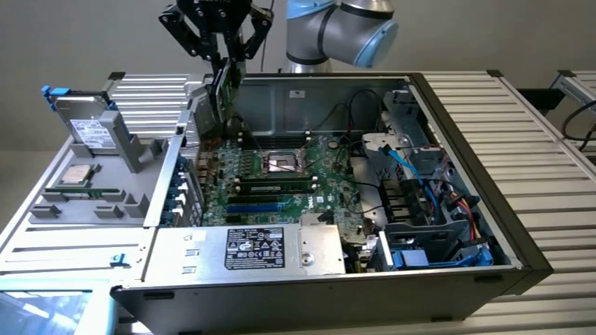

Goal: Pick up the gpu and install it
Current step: 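Pick up the gpu and move the gpu toward the slot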

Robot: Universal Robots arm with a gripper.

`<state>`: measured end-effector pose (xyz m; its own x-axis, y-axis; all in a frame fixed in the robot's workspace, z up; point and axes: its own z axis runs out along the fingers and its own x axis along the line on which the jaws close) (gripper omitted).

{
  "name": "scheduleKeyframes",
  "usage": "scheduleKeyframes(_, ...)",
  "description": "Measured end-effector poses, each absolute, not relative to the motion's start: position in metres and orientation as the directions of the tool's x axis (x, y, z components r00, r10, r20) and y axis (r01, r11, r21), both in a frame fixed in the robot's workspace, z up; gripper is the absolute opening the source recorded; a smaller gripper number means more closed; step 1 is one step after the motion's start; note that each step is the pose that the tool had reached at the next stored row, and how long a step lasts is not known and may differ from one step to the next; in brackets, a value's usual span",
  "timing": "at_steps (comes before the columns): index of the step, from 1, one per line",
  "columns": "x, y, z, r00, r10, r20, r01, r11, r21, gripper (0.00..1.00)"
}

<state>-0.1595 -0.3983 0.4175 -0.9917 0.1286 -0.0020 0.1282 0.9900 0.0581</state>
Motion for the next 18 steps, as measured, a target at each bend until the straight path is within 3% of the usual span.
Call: scheduleKeyframes(18,-0.095,-0.414,0.417,-0.992,0.129,-0.002,0.128,0.99,0.059,0.29)
